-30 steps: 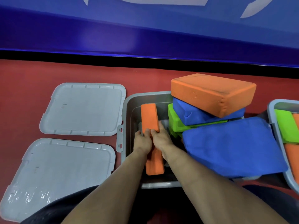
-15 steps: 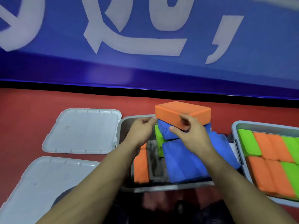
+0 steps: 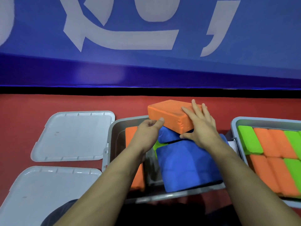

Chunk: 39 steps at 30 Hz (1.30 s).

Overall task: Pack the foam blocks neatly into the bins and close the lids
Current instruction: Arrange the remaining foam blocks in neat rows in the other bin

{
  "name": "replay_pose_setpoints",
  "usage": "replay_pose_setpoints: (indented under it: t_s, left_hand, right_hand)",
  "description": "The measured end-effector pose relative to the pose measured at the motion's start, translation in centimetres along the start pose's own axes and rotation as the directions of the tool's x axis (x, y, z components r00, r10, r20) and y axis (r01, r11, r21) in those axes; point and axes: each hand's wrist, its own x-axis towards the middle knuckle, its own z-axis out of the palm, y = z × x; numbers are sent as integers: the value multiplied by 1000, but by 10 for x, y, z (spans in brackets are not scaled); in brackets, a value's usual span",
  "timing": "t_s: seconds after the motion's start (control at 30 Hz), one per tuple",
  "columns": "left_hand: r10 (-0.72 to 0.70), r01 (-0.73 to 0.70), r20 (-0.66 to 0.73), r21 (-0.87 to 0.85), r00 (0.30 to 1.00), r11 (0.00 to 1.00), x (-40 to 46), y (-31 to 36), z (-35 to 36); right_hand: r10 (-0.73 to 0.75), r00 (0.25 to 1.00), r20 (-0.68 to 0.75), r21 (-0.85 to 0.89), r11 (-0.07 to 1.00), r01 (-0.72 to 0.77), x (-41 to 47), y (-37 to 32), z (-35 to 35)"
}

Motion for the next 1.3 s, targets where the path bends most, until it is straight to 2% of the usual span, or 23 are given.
replay_pose_setpoints:
  t_s: [0.07, 0.2, 0.3, 0.37, 0.47, 0.57, 0.67, 0.73, 0.8, 0.93, 1.07, 1.17, 1.23, 1.3]
  left_hand:
    - [6, -6, 5, -15, 1000, 1000, 5, 0, -2]
    - [16, -17, -18, -48, 1000, 999, 9, 4, -9]
    - [18, -19, -9, -66, 1000, 998, 4, 7, -12]
    - [80, -79, 17, -64, 997, 995, -2, 11, -13]
    - [225, -221, 23, -117, 974, 968, -8, 15, -13]
    - [336, -335, -16, -111, 942, 935, -12, 15, -19]
    - [412, -407, -122, 63, 903, 911, -14, 15, -34]
    - [473, -445, -222, 166, 852, 880, -14, 13, -45]
    - [484, -414, -310, 268, 818, 870, -13, 9, -56]
    - [383, -258, -415, 327, 825, 909, -11, 0, -76]
    - [315, -168, -460, 332, 830, 928, -8, -6, -86]
    - [256, -104, -482, 318, 838, 942, -5, -8, -96]
    - [227, -67, -484, 325, 845, 943, -4, -8, -102]
    - [197, -36, -488, 319, 850, 947, -3, -9, -105]
  right_hand:
    - [-36, 999, -13, -2, 999, 36, 5, -2, 3]
    - [-85, 984, -159, 100, 990, 102, 9, -14, 4]
    - [-39, 952, -305, 352, 924, 150, 9, -33, -5]
    - [65, 936, -347, 564, 812, 152, 5, -53, -13]
    - [173, 951, -258, 820, 559, 121, 3, -84, -14]
    - [182, 976, -122, 950, 306, 61, 3, -104, -10]
    - [111, 994, 18, 982, 183, -38, 0, -116, -8]
    - [34, 989, 144, 981, 126, -147, -3, -122, -4]
    - [-21, 977, 213, 972, 106, -210, -6, -127, 1]
    - [-120, 960, 252, 955, 192, -226, -10, -136, 3]
    - [-155, 948, 277, 891, 411, -194, -8, -136, 2]
    - [-58, 979, 196, 729, 677, -106, 0, -116, -1]
    - [37, 981, 188, 592, 793, -144, 4, -95, -3]
    - [119, 974, 193, 461, 865, -197, 5, -73, -4]
